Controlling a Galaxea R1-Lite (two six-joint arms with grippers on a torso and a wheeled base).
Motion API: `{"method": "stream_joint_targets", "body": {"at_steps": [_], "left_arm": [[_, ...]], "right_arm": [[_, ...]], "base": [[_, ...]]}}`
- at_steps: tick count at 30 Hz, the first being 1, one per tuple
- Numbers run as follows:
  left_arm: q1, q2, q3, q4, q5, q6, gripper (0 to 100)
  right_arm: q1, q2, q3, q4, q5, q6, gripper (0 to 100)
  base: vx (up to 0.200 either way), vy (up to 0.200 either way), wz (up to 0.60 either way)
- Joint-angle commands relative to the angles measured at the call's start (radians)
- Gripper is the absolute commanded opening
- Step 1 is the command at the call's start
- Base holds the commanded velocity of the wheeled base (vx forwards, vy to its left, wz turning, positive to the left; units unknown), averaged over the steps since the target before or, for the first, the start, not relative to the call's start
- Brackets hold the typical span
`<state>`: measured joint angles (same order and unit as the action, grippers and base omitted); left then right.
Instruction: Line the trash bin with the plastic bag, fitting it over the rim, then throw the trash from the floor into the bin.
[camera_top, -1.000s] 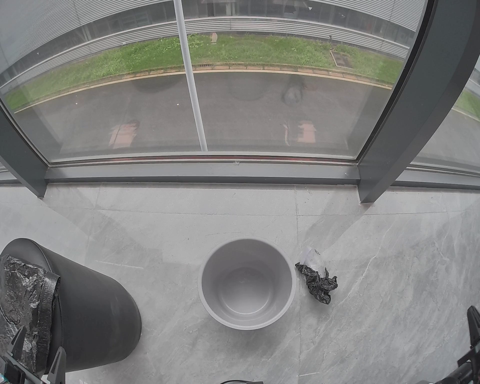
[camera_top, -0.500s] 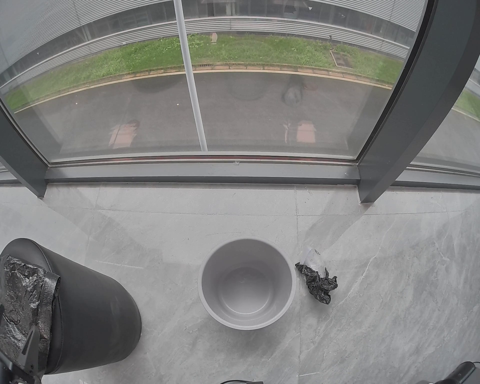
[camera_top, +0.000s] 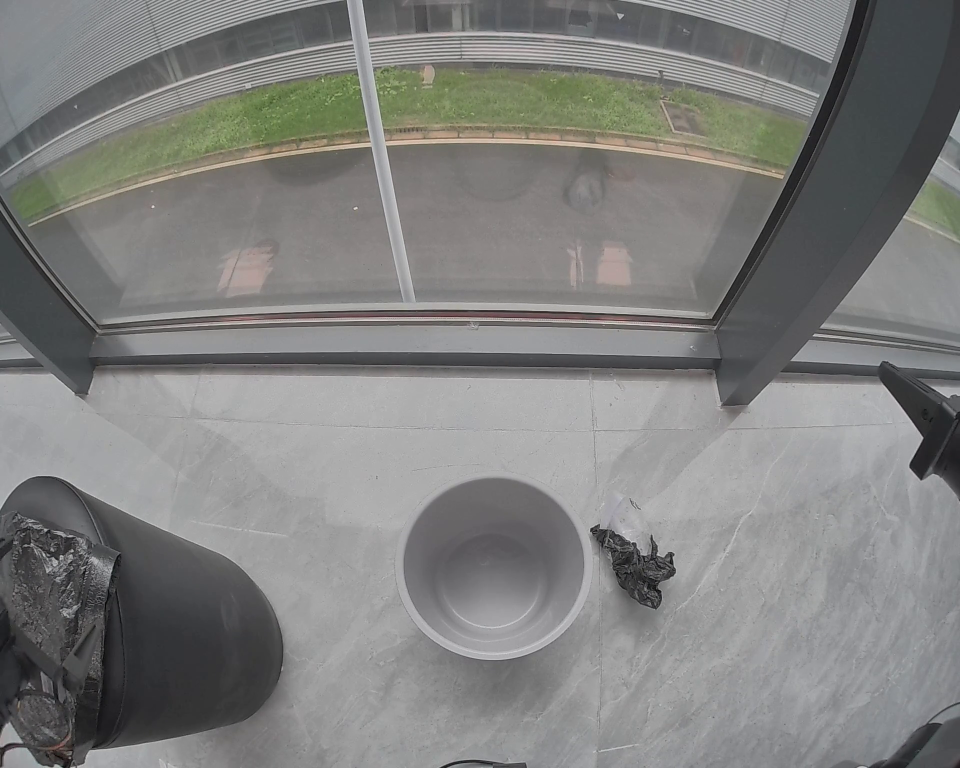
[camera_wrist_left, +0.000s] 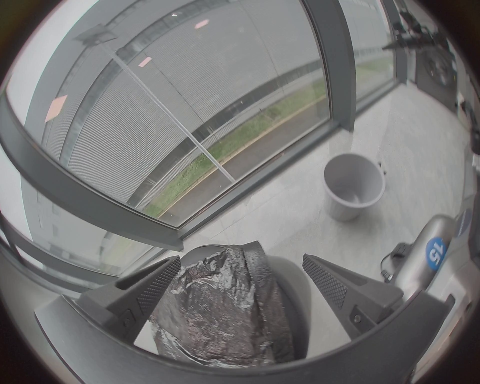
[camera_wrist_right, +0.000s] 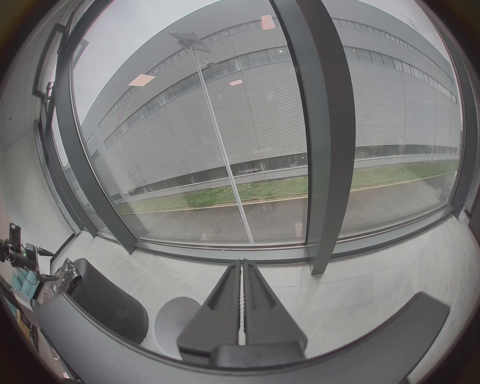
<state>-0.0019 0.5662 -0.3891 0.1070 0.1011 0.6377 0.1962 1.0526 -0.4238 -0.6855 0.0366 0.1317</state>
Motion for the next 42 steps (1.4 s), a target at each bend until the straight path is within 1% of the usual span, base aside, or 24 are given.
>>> {"method": "stream_joint_targets", "body": {"at_steps": [1, 2, 3, 4, 7, 10, 12, 27, 30, 36, 42], "left_arm": [[0.011, 0.212, -0.023, -0.059, 0.066, 0.082, 100], [0.011, 0.261, -0.022, -0.105, 0.094, 0.083, 100], [0.011, 0.261, -0.022, -0.105, 0.094, 0.083, 100], [0.013, 0.291, -0.019, -0.145, 0.097, 0.079, 100], [0.013, 0.340, -0.014, -0.199, 0.097, 0.066, 100], [0.013, 0.362, -0.010, -0.207, 0.097, 0.050, 100], [0.013, 0.366, -0.007, -0.201, 0.097, 0.050, 100], [0.034, 0.459, 0.012, -0.217, 0.120, 0.056, 100], [0.034, 0.483, 0.021, -0.267, 0.143, 0.056, 100], [0.042, 0.535, 0.030, -0.329, 0.147, 0.054, 100], [0.054, 0.557, 0.030, -0.357, 0.147, 0.056, 100]], "right_arm": [[0.022, 0.113, -0.003, -0.049, -0.007, 0.023, 0], [0.022, 0.115, -0.003, -0.049, -0.007, 0.023, 0], [0.022, 0.115, -0.003, -0.049, -0.007, 0.023, 0], [0.022, 0.115, -0.004, -0.049, -0.007, 0.025, 0], [0.022, 0.107, -0.009, -0.052, -0.009, 0.045, 0], [0.022, 0.099, -0.013, -0.063, -0.009, 0.086, 0], [0.019, 0.101, -0.018, -0.068, -0.011, 0.098, 0], [0.020, 0.115, -0.012, -0.066, -0.007, 0.101, 0], [0.020, 0.118, -0.010, -0.066, -0.007, 0.103, 0], [0.020, 0.127, -0.009, -0.066, -0.007, 0.103, 0], [0.020, 0.129, -0.007, -0.066, -0.007, 0.103, 0]], "base": [[0.000, 0.000, 0.00], [0.000, 0.000, 0.00], [0.000, 0.000, 0.00], [0.000, 0.000, 0.00], [0.000, 0.000, 0.00], [0.000, 0.000, 0.00], [0.000, 0.000, 0.00], [0.000, 0.000, 0.00], [0.000, 0.000, 0.00], [0.000, 0.000, 0.00], [0.000, 0.000, 0.00]]}}
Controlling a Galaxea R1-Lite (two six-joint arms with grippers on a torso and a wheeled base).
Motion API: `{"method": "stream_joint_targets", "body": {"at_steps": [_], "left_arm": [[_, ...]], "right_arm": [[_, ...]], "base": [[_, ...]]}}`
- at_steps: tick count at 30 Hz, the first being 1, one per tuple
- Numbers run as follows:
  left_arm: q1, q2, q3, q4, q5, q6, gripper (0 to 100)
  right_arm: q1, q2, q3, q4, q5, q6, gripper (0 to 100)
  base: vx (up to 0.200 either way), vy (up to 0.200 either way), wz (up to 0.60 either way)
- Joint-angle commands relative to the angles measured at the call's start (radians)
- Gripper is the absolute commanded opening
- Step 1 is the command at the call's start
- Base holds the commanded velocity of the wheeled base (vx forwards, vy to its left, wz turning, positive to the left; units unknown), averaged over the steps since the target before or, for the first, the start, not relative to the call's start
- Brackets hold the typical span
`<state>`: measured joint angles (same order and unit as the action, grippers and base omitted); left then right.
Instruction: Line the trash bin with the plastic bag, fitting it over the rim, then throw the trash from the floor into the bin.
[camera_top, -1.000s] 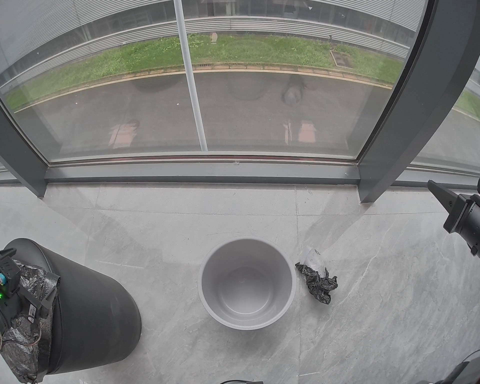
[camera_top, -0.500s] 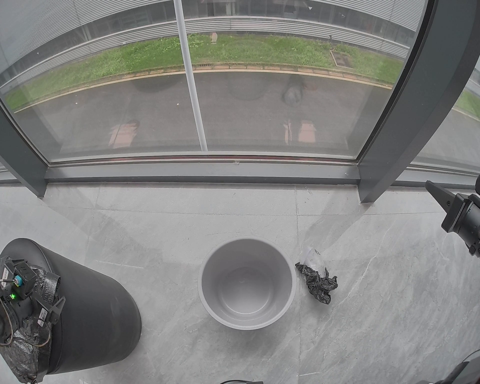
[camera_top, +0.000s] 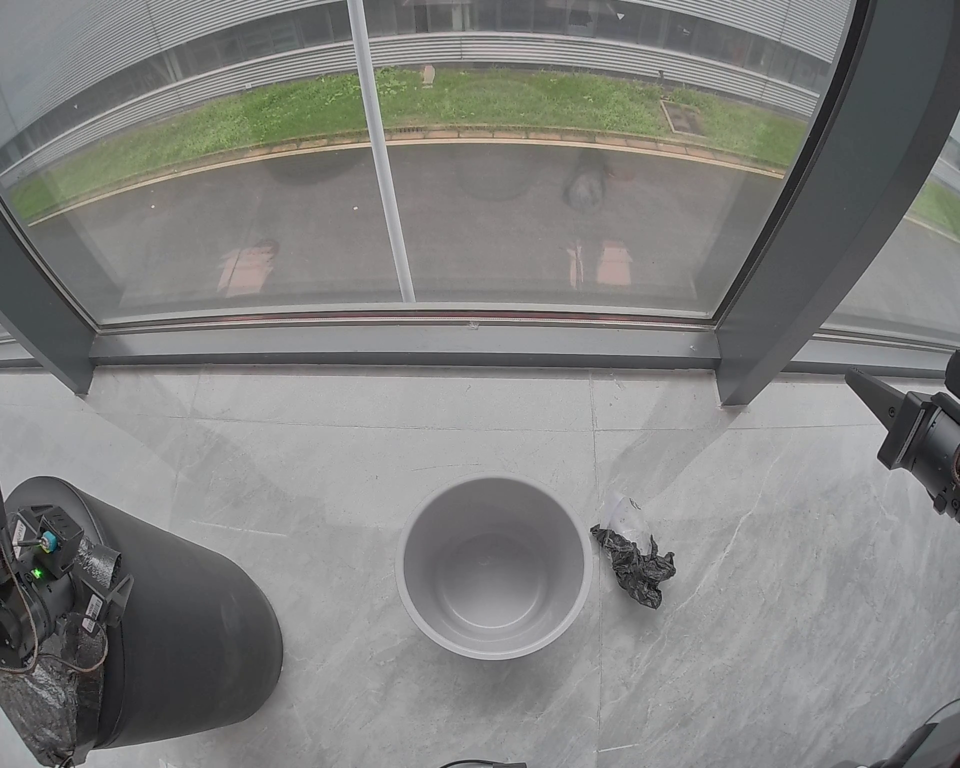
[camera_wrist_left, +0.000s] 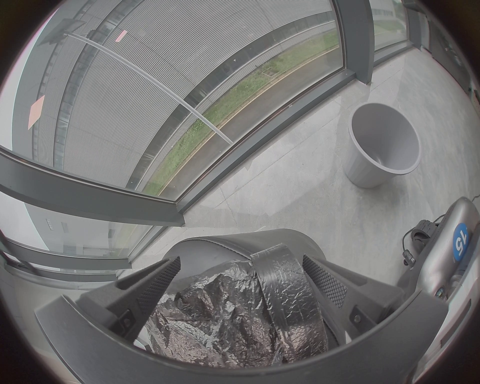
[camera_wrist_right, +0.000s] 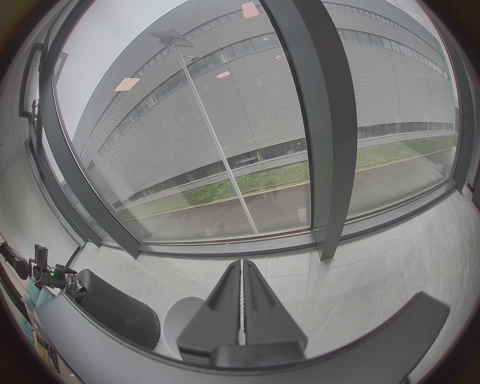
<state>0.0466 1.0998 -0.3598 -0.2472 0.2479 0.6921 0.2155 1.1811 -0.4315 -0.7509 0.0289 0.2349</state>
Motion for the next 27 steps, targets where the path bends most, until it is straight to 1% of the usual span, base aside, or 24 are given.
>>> {"method": "stream_joint_targets", "body": {"at_steps": [1, 8, 9, 19, 22, 24, 25, 26, 27], "left_arm": [[0.006, 0.023, -0.001, -0.003, 0.001, 0.001, 100], [0.013, 0.025, -0.001, -0.003, 0.001, 0.001, 100], [0.012, 0.026, -0.001, -0.003, 0.001, 0.001, 0], [0.012, 0.015, 0.004, -0.003, -0.004, -0.006, 0], [0.013, 0.014, 0.001, -0.004, -0.009, -0.029, 0], [0.010, 0.006, -0.005, -0.006, -0.021, -0.079, 0], [0.010, 0.006, -0.005, -0.006, -0.021, -0.079, 0], [-0.002, -0.009, -0.036, -0.017, -0.071, -0.227, 0], [-0.002, -0.009, -0.036, -0.017, -0.071, -0.227, 0]], "right_arm": [[0.001, 0.000, 0.000, -0.001, 0.000, 0.000, 0], [0.001, 0.002, 0.000, -0.001, 0.000, 0.000, 0], [0.001, 0.002, 0.000, -0.001, 0.000, 0.000, 0], [0.001, 0.000, 0.004, -0.001, 0.000, 0.000, 0], [0.001, -0.001, 0.008, -0.001, 0.000, 0.000, 0], [0.001, 0.000, 0.011, -0.001, 0.000, 0.000, 0], [0.001, 0.000, 0.011, -0.001, 0.000, 0.000, 0], [0.002, 0.002, 0.011, -0.002, 0.000, -0.002, 0], [0.002, 0.002, 0.011, -0.001, 0.000, -0.002, 0]], "base": [[0.000, 0.000, 0.00], [0.000, 0.000, 0.00], [0.000, 0.000, 0.00], [0.000, 0.000, 0.00], [0.000, 0.000, 0.00], [0.000, 0.000, 0.00], [0.000, 0.000, 0.00], [0.000, 0.000, 0.00], [0.000, 0.000, 0.00]]}}
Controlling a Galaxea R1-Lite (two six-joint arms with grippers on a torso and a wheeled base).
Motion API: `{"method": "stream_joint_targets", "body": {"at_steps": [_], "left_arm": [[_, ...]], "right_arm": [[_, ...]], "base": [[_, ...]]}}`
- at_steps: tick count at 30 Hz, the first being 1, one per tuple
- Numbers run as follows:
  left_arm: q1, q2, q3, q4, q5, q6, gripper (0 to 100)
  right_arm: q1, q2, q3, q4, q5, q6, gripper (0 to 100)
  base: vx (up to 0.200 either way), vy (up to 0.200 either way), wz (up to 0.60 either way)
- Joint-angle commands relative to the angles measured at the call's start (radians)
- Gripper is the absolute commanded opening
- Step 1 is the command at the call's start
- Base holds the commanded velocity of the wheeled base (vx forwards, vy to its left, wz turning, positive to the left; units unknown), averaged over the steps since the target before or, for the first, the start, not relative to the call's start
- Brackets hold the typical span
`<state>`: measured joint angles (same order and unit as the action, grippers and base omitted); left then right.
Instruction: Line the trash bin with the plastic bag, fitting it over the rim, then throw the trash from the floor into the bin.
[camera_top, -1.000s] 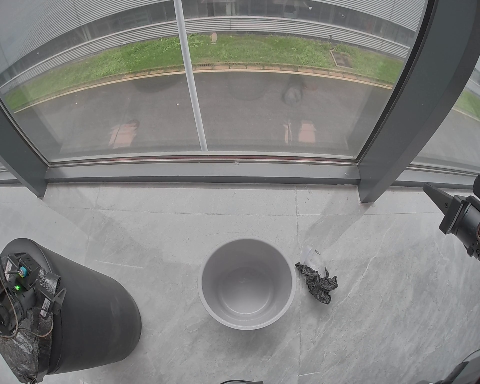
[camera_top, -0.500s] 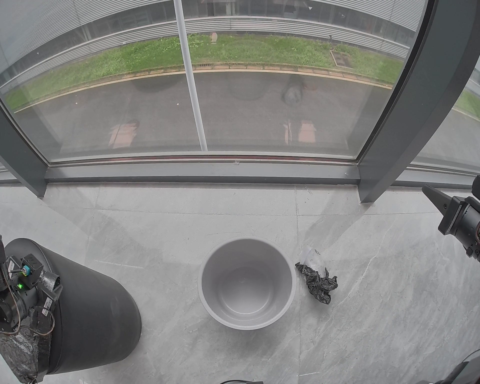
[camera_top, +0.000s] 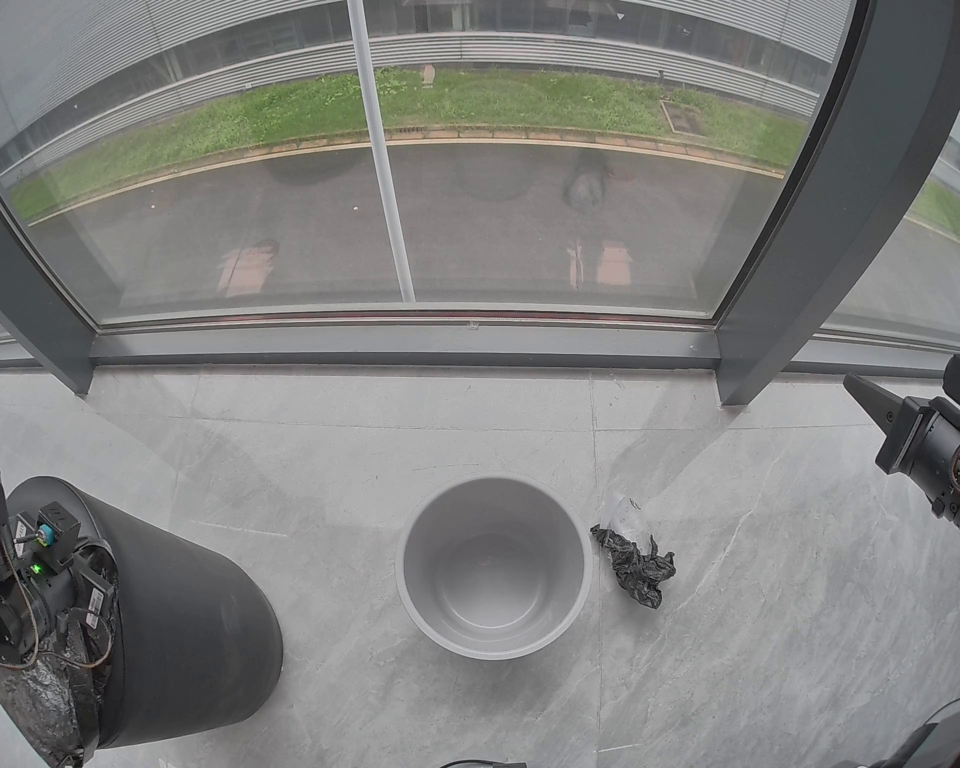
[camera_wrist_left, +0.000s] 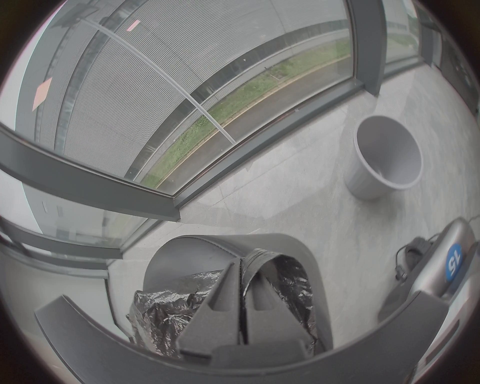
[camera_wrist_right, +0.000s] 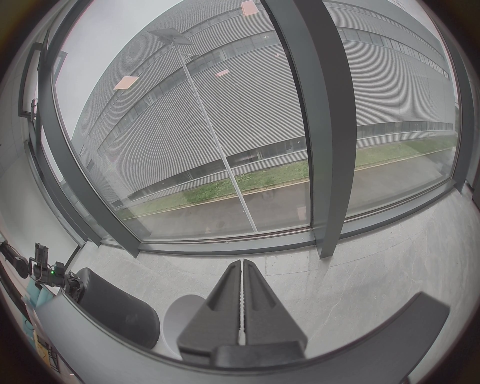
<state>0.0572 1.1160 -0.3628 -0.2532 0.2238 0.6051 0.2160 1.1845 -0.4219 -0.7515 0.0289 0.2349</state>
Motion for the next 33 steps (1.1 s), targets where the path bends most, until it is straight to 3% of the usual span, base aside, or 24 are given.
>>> {"method": "stream_joint_targets", "body": {"at_steps": [1, 3, 5, 7, 8, 11, 12, 13, 14, 15, 16, 17, 18, 20, 22, 24, 29, 33], "left_arm": [[-0.040, -0.036, -0.084, -0.018, -0.116, -0.410, 0], [-0.073, -0.062, -0.147, -0.020, -0.176, -0.716, 0], [-0.065, -0.081, -0.242, -0.014, -0.231, -1.078, 0], [-0.039, -0.054, -0.300, -0.005, -0.233, -1.265, 0], [-0.036, -0.050, -0.305, -0.003, -0.231, -1.272, 0], [-0.042, 0.053, -0.354, -0.001, -0.178, -1.314, 0], [-0.091, 0.071, -0.367, -0.001, -0.178, -1.323, 0], [-0.100, 0.073, -0.370, -0.001, -0.176, -1.325, 0], [-0.201, 0.093, -0.413, 0.012, -0.176, -1.361, 0], [-0.255, 0.102, -0.452, 0.034, -0.173, -1.391, 0], [-0.263, 0.104, -0.458, 0.037, -0.172, -1.395, 0], [-0.346, 0.133, -0.550, 0.100, -0.161, -1.433, 0], [-0.346, 0.133, -0.550, 0.100, -0.161, -1.433, 0], [-0.467, 0.177, -0.694, 0.204, -0.124, -1.460, 0], [-0.502, 0.185, -0.728, 0.226, -0.109, -1.464, 0], [-0.609, 0.193, -0.818, 0.269, -0.072, -1.464, 0], [-0.688, 0.189, -0.897, 0.325, -0.067, -1.463, 0], [-0.706, 0.186, -0.904, 0.341, -0.070, -1.461, 0]], "right_arm": [[0.003, -0.002, 0.003, 0.000, 0.000, -0.003, 0], [0.005, -0.002, 0.005, 0.000, 0.000, -0.009, 0], [0.006, 0.000, 0.005, 0.000, -0.004, -0.014, 0], [0.010, 0.003, -0.001, 0.000, -0.029, -0.016, 0], [0.010, 0.003, -0.003, 0.000, -0.032, -0.016, 0], [0.100, 0.047, -0.041, -0.002, -0.245, -0.022, 0], [0.154, 0.076, -0.061, -0.002, -0.337, -0.022, 0], [0.161, 0.081, -0.063, -0.002, -0.346, -0.022, 0], [0.250, 0.121, -0.092, -0.002, -0.435, -0.023, 0], [0.303, 0.144, -0.110, -0.002, -0.454, -0.025, 0], [0.310, 0.147, -0.113, -0.002, -0.455, -0.025, 0], [0.391, 0.185, -0.158, 0.009, -0.468, -0.035, 0], [0.391, 0.185, -0.158, 0.009, -0.468, -0.035, 0], [0.477, 0.239, -0.228, 0.017, -0.471, -0.051, 0], [0.490, 0.253, -0.236, 0.017, -0.472, -0.052, 0], [0.519, 0.287, -0.250, 0.017, -0.477, -0.062, 0], [0.548, 0.323, -0.255, 0.017, -0.475, -0.078, 0], [0.582, 0.339, -0.256, 0.014, -0.468, -0.118, 0]], "base": [[0.000, 0.000, 0.00], [0.000, 0.000, 0.00], [0.000, 0.000, 0.00], [0.000, 0.000, 0.00], [0.000, 0.000, 0.00], [0.000, 0.000, 0.00], [0.000, 0.000, 0.00], [0.000, 0.000, 0.00], [0.000, 0.000, 0.00], [0.000, 0.000, 0.00], [0.000, 0.000, 0.00], [0.000, 0.000, 0.00], [0.000, 0.000, 0.00], [0.000, 0.000, 0.00], [0.000, 0.000, 0.00], [0.000, 0.000, 0.00], [0.000, 0.000, 0.00], [0.000, 0.000, 0.00]]}}
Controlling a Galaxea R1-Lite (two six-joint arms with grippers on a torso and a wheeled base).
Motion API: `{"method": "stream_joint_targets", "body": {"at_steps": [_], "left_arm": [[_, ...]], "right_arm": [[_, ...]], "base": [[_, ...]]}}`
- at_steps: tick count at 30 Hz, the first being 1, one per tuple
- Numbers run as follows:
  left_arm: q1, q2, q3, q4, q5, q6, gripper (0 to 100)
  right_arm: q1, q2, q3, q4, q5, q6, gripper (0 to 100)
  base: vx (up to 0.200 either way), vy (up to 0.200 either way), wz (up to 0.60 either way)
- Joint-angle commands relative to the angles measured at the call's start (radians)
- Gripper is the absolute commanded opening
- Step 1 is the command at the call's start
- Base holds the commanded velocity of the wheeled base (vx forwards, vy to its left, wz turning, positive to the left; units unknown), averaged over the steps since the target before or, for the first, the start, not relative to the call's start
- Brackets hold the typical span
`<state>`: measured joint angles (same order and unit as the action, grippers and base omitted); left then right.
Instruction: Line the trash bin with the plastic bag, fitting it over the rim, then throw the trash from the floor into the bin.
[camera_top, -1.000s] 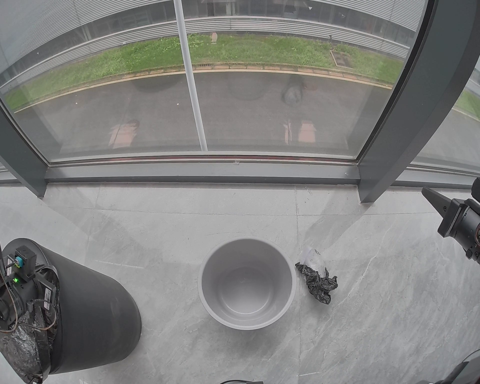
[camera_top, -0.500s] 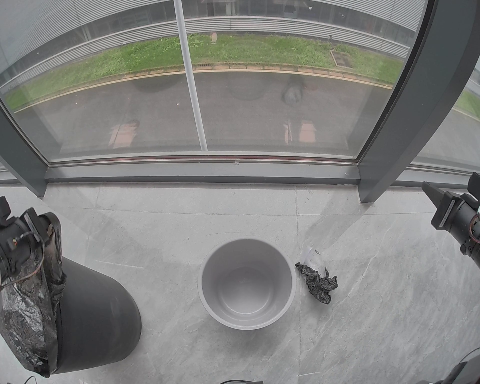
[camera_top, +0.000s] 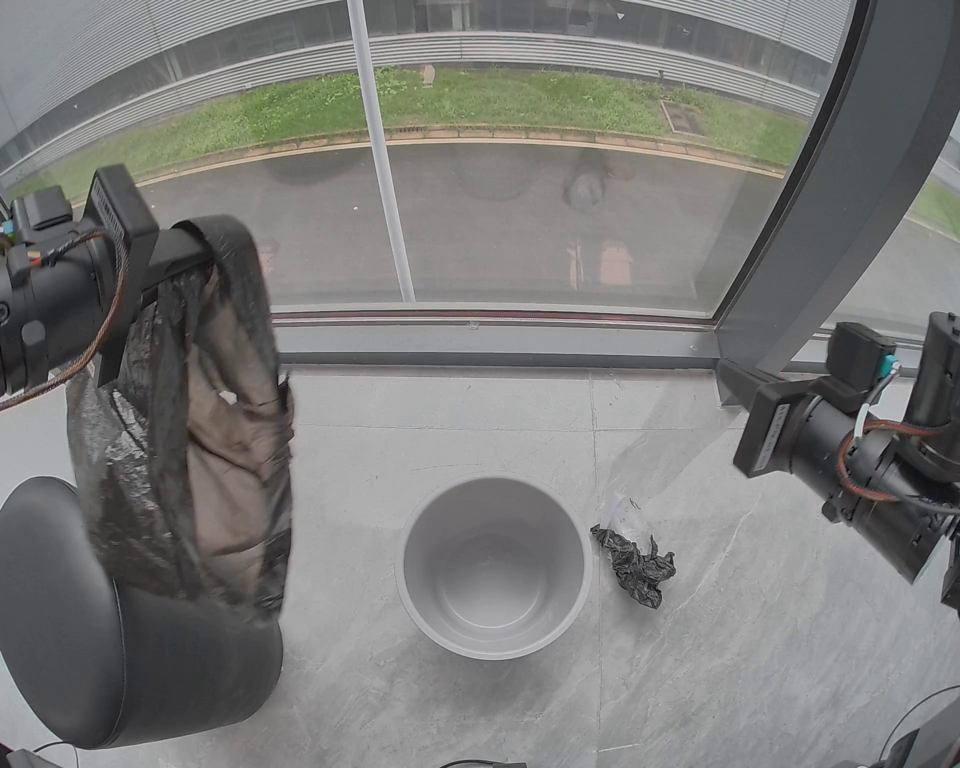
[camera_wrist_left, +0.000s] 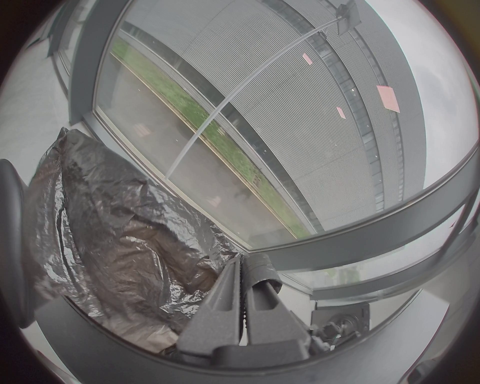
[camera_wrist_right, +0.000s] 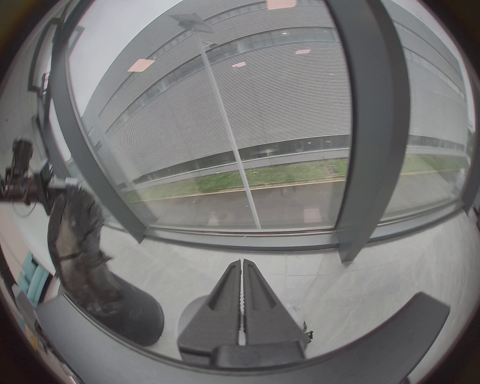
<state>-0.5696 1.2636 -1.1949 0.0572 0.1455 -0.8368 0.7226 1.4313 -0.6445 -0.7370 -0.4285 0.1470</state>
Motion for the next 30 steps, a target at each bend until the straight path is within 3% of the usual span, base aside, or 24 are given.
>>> {"method": "stream_joint_targets", "body": {"at_steps": [1, 6, 18, 29, 30], "left_arm": [[-0.084, 0.036, -0.072, 0.030, 0.006, -0.018, 0], [-0.119, 0.030, -0.074, 0.027, 0.005, -0.016, 0], [-0.162, 0.033, -0.069, 0.016, 0.002, -0.004, 0], [-0.165, 0.030, -0.063, 0.015, -0.009, -0.004, 0], [-0.165, 0.025, -0.063, 0.015, -0.023, -0.005, 0]], "right_arm": [[0.081, 0.095, -0.037, -0.001, -0.009, -0.038, 0], [0.113, 0.138, -0.072, -0.004, -0.010, -0.084, 0], [0.230, 0.239, -0.053, -0.005, -0.021, -0.087, 0], [0.275, 0.325, -0.063, -0.015, -0.021, -0.090, 0], [0.276, 0.330, -0.063, -0.015, -0.019, -0.092, 100]], "base": [[0.000, 0.000, 0.00], [0.000, 0.000, 0.00], [0.000, 0.000, 0.00], [0.000, 0.000, 0.00], [0.000, 0.000, 0.00]]}}
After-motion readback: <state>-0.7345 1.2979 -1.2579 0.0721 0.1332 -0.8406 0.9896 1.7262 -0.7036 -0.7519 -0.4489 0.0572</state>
